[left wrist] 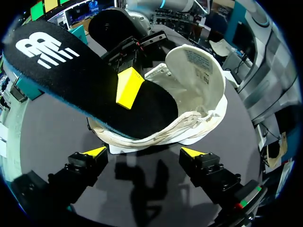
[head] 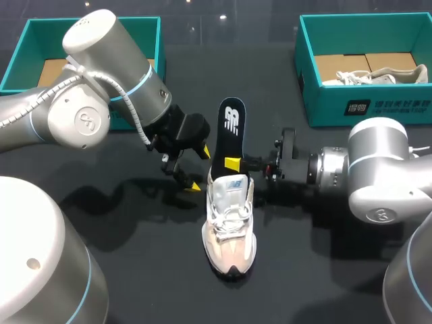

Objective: Take the shoe out of the shoebox, open the shoe tongue, remove and reinsert the insole, then place the shoe into the shoebox

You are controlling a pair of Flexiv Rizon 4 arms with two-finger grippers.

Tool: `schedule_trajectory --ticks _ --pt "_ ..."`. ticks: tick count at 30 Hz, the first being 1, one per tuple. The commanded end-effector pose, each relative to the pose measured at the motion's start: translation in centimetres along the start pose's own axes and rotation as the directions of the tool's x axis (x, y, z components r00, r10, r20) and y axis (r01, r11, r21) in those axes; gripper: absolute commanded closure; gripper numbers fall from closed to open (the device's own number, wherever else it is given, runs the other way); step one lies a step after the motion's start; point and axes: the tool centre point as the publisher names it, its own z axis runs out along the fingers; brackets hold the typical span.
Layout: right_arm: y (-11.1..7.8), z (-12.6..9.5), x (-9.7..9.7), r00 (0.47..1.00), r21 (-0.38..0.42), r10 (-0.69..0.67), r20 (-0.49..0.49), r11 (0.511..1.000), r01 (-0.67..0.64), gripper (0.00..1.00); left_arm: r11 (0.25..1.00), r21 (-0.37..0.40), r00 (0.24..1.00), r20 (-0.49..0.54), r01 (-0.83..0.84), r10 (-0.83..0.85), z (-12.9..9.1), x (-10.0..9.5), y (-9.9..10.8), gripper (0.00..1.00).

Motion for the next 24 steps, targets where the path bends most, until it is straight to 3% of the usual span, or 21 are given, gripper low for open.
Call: schedule_trajectory --ticks 1,13,14,16,18,24 --pt "-1.3 -0.4 0.3 1.000 -0.011 0.017 -0.006 1.000 -0.017 1.00 1.000 -0.001 1.000 0.002 -0.001 0.001 0.0 0.1 0.0 0.00" --pt "-2.4 -0.7 1.0 0.999 -0.010 0.046 -0.017 0.999 -0.046 1.00 1.000 -0.001 1.000 0.002 -0.001 0.001 0.0 0.1 0.0 0.00" --pt "-2.3 -0.6 1.0 0.999 -0.008 0.041 -0.022 0.999 -0.042 0.96 1.000 -0.001 1.000 0.002 -0.001 0.001 0.0 0.1 0.0 0.00" --pt "-2.1 -0.4 1.0 0.999 -0.005 0.033 -0.029 0.999 -0.034 0.66 1.000 -0.001 1.000 0.002 -0.001 0.001 0.0 0.1 0.0 0.00" --pt "-1.8 -0.2 1.0 0.999 -0.001 0.024 -0.037 1.000 -0.025 0.53 1.000 -0.001 1.000 0.002 -0.001 0.001 0.0 0.1 0.0 0.00" --pt "-0.5 0.3 1.2 0.998 0.018 -0.017 -0.055 1.000 0.018 0.56 1.000 -0.001 1.000 0.002 -0.001 0.001 0.0 0.1 0.0 0.00"
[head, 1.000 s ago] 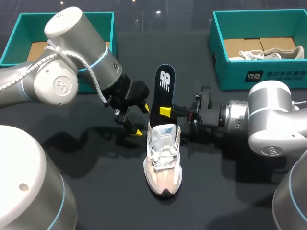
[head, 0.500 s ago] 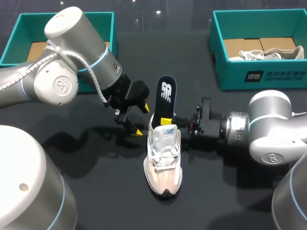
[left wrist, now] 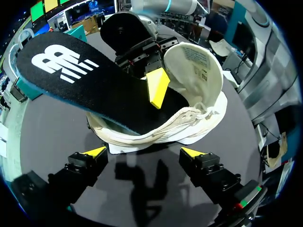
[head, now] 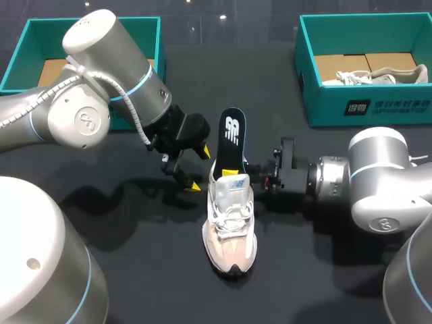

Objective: Take the shoe out of the shoebox, open the shoe tongue, remove and reinsert the insole, then place the shoe into the shoebox

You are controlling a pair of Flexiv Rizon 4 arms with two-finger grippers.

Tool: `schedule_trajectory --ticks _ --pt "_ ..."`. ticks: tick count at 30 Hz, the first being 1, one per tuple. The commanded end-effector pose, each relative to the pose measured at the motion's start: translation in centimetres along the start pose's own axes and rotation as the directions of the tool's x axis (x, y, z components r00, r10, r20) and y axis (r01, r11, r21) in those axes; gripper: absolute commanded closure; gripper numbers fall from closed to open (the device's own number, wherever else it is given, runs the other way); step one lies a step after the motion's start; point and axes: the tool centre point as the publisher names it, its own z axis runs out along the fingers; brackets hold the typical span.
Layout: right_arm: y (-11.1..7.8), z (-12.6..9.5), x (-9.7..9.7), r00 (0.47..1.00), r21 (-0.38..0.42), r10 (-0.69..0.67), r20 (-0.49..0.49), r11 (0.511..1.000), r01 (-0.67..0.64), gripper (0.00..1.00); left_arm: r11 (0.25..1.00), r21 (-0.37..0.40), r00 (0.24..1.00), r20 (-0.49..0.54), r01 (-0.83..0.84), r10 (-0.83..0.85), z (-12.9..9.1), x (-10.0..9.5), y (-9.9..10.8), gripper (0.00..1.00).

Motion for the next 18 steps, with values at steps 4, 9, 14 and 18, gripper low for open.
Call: schedule_trajectory --ticks 4,9,14,18 --pt "1.4 0.3 0.0 0.999 0.026 -0.036 -0.019 0.999 0.037 0.58 1.000 -0.001 1.000 0.002 -0.001 0.001 0.0 0.1 0.0 0.00" --pt "2.2 0.4 0.1 0.998 0.037 -0.061 -0.024 0.997 0.062 0.61 1.000 -0.001 1.000 0.002 -0.001 0.001 0.0 0.1 0.0 0.00" --pt "3.1 0.4 -0.1 0.997 0.045 -0.078 -0.024 0.996 0.079 0.62 1.000 -0.001 1.000 0.002 -0.001 0.001 0.0 0.1 0.0 0.00" --pt "3.8 0.3 -0.7 0.998 0.025 -0.057 -0.029 0.998 0.058 0.75 1.000 -0.001 1.000 0.002 -0.001 0.001 0.0 0.1 0.0 0.00"
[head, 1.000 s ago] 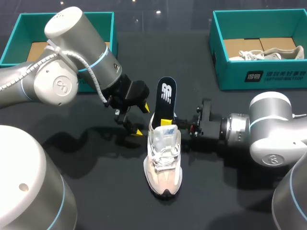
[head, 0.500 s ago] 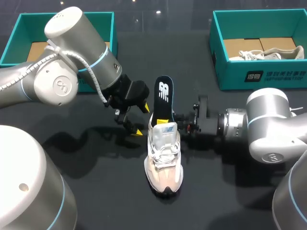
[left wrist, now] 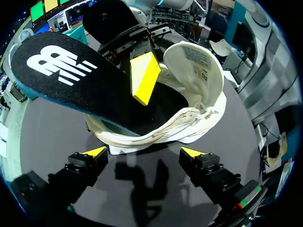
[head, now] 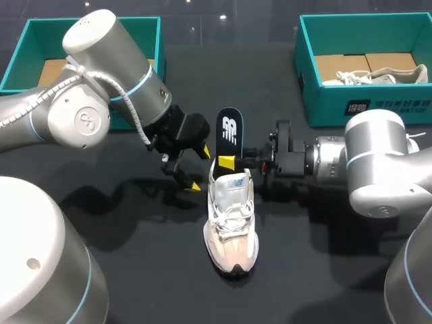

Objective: Take the shoe out of the shoebox, open the shoe tongue, remove and reinsert the insole, then place the shoe into the shoebox

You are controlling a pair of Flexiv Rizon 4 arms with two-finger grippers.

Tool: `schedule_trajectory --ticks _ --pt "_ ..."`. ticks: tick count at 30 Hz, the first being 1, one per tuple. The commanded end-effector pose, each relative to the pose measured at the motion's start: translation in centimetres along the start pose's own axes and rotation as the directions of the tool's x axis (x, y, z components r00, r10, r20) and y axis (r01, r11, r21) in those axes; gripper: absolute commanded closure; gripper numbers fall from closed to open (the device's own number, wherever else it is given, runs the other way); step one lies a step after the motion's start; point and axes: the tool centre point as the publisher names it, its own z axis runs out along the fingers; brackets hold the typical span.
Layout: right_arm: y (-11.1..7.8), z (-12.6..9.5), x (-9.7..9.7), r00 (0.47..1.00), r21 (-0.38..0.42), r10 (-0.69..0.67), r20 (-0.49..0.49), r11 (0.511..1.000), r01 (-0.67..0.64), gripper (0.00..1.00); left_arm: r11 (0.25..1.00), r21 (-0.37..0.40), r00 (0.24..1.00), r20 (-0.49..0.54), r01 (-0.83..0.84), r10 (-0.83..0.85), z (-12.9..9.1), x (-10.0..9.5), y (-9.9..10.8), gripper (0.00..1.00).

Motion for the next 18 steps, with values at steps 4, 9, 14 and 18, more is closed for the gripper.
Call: schedule_trajectory --ticks 4,9,14,18 --pt "0.2 -0.4 -1.2 0.998 -0.008 0.060 -0.003 0.998 -0.060 1.00 1.000 -0.001 1.000 0.002 -0.001 0.001 0.0 0.1 0.0 0.00" --pt "-1.1 -0.5 -1.4 0.994 -0.005 0.105 -0.004 0.994 -0.105 1.00 1.000 -0.001 1.000 0.002 -0.001 0.001 0.0 0.1 0.0 0.00" --pt "-2.5 -0.7 -1.0 0.987 0.001 0.158 0.013 0.987 -0.158 1.00 1.000 -0.001 1.000 0.002 -0.001 0.001 0.0 0.1 0.0 0.00" --pt "-3.6 -1.0 -0.5 0.978 0.003 0.208 0.033 0.978 -0.209 1.00 1.000 -0.001 1.000 0.002 -0.001 0.001 0.0 0.1 0.0 0.00"
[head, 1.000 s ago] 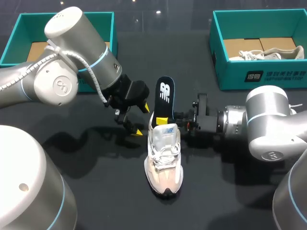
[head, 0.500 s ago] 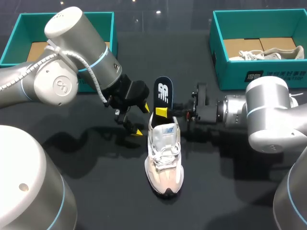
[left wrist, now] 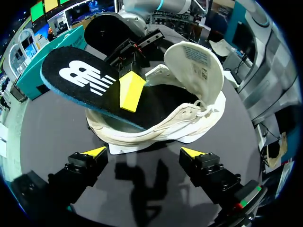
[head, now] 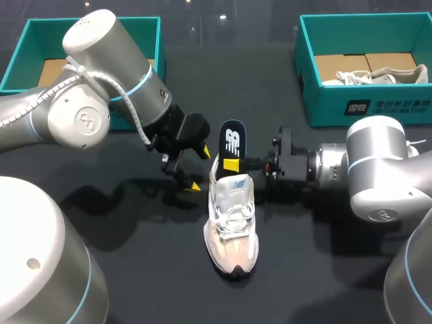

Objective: Take the shoe out of the shoebox, open the shoe tongue, remove and reinsert the insole, then place the shoe into the shoebox

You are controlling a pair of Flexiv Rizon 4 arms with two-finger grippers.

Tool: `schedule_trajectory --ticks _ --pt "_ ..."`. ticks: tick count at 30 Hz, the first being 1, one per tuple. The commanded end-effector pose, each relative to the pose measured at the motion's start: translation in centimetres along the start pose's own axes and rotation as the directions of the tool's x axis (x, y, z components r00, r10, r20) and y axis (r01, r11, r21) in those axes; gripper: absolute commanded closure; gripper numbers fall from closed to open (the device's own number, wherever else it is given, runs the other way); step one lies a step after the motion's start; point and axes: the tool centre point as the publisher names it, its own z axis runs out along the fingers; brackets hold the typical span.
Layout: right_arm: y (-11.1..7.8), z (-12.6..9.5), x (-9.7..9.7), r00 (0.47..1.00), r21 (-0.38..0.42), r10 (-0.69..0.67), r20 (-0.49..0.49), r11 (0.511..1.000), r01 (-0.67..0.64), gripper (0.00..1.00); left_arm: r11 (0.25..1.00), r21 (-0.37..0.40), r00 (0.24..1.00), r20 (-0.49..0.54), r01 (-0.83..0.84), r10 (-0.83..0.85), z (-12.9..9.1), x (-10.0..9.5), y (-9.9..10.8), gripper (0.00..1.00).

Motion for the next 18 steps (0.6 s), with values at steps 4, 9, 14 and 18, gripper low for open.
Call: schedule_trajectory --ticks 4,9,14,18 --pt "-2.0 -0.2 0.7 0.999 -0.007 0.047 0.019 0.999 -0.047 1.00 1.000 -0.001 1.000 0.002 -0.001 0.001 0.0 0.1 0.0 0.00" --pt "-2.3 -0.2 1.3 0.999 -0.008 0.043 0.020 0.999 -0.043 1.00 1.000 -0.001 1.000 0.002 -0.001 0.001 0.0 0.1 0.0 0.00" --pt "-1.2 0.3 1.7 1.000 0.009 -0.005 0.006 1.000 0.005 0.55 1.000 -0.001 1.000 0.002 -0.001 0.001 0.0 0.1 0.0 0.00" --pt "-0.1 0.8 1.8 0.999 0.022 -0.046 -0.016 0.999 0.047 0.54 1.000 -0.001 1.000 0.002 -0.001 0.001 0.0 0.1 0.0 0.00"
